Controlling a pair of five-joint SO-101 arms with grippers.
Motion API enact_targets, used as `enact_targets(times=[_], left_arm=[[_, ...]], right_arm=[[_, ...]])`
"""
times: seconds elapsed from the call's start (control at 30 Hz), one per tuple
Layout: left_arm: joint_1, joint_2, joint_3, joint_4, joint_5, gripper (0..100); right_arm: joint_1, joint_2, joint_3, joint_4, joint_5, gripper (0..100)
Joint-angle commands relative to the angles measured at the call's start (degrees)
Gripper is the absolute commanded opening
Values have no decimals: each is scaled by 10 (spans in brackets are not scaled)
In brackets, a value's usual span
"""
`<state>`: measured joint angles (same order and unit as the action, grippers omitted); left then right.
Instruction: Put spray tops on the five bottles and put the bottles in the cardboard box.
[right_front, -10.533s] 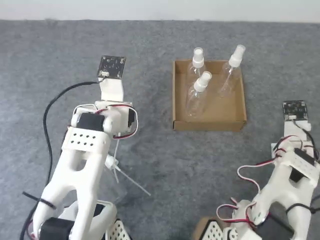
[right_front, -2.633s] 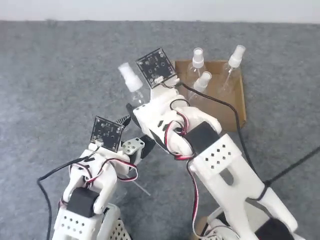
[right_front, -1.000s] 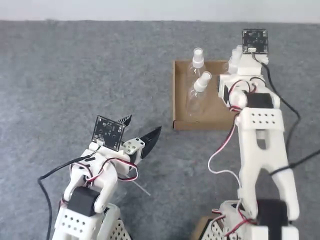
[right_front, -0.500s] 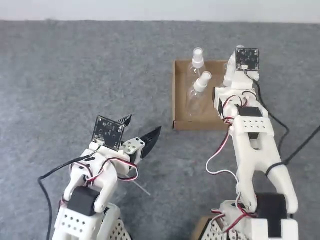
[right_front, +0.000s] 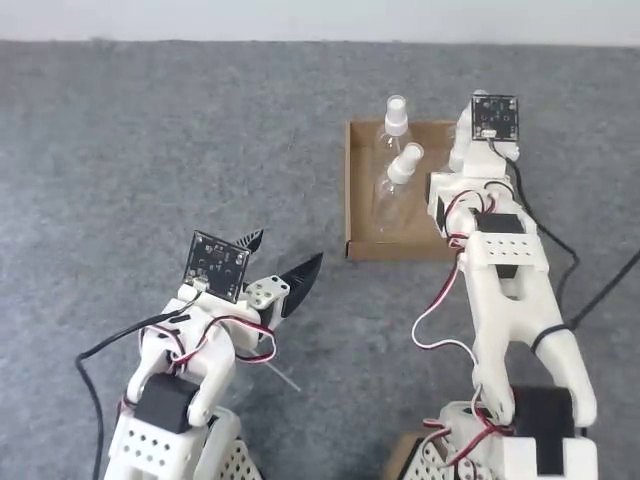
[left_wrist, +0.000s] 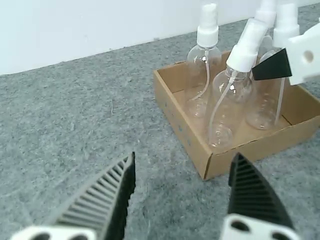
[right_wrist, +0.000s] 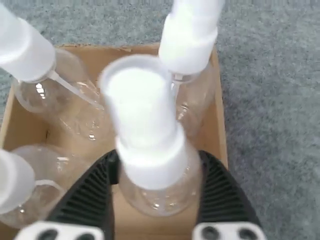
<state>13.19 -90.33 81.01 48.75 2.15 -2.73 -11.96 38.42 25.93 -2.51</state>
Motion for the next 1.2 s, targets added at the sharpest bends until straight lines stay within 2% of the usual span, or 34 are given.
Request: enact_targets(times=[0.0, 0.7, 0.9, 1.17], left_arm=[[0, -1, -3, -12, -3, 279], [0, -1, -3, -12, -3, 279], [0, -1, -3, -12, -3, 279], [0, -1, -3, -12, -3, 279]], right_arm=[[-7, -3, -5, -6, -4, 198], [-7, -9, -22, -4, -3, 216], [-7, -9, -93, 76, -3, 216], [-7, -9, -150, 118, -3, 216]])
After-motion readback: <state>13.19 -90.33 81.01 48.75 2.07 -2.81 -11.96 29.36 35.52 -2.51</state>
